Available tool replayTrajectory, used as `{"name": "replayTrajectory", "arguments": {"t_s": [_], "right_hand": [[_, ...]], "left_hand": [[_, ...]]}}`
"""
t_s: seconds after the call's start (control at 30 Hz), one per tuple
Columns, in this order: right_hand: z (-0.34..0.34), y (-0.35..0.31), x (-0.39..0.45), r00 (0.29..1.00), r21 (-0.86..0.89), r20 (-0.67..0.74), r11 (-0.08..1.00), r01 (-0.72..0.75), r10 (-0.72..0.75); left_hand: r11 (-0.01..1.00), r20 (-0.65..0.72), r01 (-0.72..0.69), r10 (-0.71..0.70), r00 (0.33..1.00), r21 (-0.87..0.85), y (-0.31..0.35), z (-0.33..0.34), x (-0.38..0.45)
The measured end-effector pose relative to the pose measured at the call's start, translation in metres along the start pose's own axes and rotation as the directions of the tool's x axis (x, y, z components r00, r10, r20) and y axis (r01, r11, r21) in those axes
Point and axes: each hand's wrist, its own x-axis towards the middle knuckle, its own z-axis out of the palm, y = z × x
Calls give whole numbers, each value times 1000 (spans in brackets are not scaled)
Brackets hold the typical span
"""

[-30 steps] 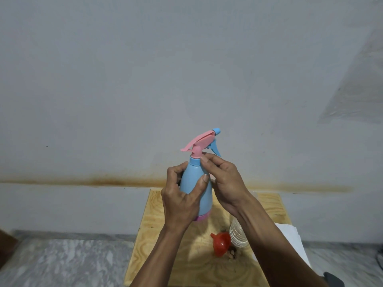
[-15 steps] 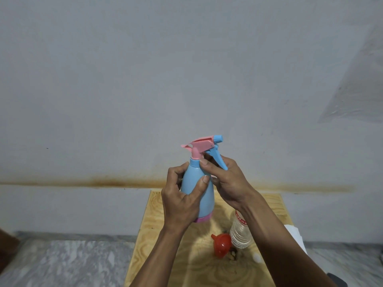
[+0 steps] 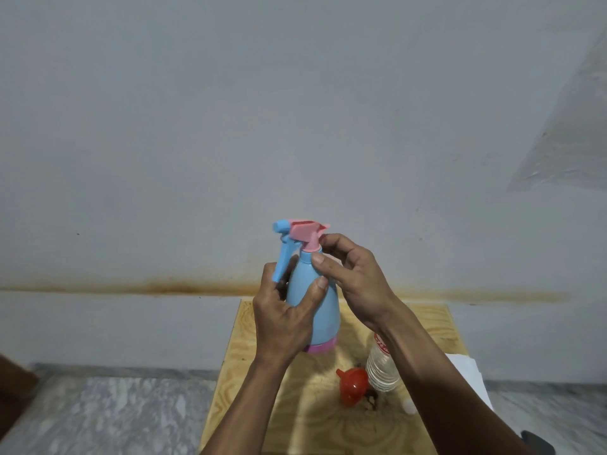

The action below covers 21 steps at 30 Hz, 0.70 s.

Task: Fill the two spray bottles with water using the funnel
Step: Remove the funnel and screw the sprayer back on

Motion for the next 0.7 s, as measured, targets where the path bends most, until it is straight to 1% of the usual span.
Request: {"name": "replayTrajectory", "arguments": {"t_s": [0.13,0.3,0.4,0.53,0.7], "right_hand": [[-3,-4,4,998,-2,50,999,-43,43],[-1,-5,4,999,-86,-38,996,-9,5],[-1,-5,3,999,-69,-37,998,-12,9],[2,-8,3,998,-153,-51,988,18,-26],[6,-9,4,997,-161,-66,987,20,-31]], "left_hand": [[1000,2,10,-10,1000,-14,-1,1,0],[998,25,-30,29,999,51,0,0,-1],[998,25,-20,19,1000,57,1,-1,-1],[998,23,8,-9,1000,55,-3,-3,-1],[999,68,10,-13,998,44,-7,-7,-1]]}}
